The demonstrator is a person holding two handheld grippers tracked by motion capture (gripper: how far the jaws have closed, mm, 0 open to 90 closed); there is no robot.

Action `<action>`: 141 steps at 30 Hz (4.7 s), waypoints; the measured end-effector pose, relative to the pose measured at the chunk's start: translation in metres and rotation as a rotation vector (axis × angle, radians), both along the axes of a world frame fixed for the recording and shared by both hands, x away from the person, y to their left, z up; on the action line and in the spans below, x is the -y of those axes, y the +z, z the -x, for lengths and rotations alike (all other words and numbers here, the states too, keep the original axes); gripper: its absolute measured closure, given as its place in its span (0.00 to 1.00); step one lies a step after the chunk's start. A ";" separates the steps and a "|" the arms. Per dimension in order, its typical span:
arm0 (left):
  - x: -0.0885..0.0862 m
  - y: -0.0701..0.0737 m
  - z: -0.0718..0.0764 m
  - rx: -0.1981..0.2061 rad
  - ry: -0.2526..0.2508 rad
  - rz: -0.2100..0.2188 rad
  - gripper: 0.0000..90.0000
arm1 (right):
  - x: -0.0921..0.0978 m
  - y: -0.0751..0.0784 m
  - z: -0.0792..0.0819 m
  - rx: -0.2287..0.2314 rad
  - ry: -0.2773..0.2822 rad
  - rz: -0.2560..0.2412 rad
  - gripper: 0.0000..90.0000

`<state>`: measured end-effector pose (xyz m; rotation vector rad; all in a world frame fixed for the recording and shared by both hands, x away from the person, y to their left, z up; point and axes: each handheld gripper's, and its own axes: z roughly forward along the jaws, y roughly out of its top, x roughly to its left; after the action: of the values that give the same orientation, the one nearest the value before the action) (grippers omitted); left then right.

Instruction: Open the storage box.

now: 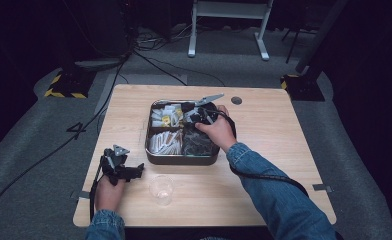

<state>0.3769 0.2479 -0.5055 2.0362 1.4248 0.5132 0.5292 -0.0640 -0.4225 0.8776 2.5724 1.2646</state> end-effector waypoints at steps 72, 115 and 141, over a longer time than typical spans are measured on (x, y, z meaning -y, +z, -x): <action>0.000 0.000 0.000 0.000 0.002 0.002 0.00 | 0.001 0.035 0.020 0.137 -0.011 -0.003 0.65; 0.001 0.000 0.000 -0.002 0.002 0.004 0.00 | 0.178 0.078 0.064 0.179 -0.157 -0.006 0.65; 0.000 0.000 0.000 -0.001 0.001 0.003 0.00 | 0.262 0.018 0.063 0.162 -0.256 0.056 0.65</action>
<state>0.3767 0.2474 -0.5054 2.0332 1.4265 0.5108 0.4658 -0.3260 -0.4050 1.0096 2.2747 1.1350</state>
